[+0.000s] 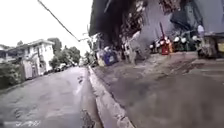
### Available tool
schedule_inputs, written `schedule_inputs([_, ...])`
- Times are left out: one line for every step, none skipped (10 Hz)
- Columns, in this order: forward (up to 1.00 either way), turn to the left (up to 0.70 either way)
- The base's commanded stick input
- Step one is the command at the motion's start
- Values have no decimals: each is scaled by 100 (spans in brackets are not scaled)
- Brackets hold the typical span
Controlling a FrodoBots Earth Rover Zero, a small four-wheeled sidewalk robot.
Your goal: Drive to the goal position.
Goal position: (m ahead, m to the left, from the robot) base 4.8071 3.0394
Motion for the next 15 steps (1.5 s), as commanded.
schedule_inputs([55,35])
schedule_inputs([0,45])
schedule_inputs([0,45])
schedule_inputs([0,45])
schedule_inputs([0,45])
schedule_inputs([0,45])
schedule_inputs([41,38])
schedule_inputs([100,27])
schedule_inputs([100,24])
schedule_inputs([100,0])
schedule_inputs([100,0])
schedule_inputs([100,0])
schedule_inputs([100,0])
schedule_inputs([100,0])
schedule_inputs([100,0])
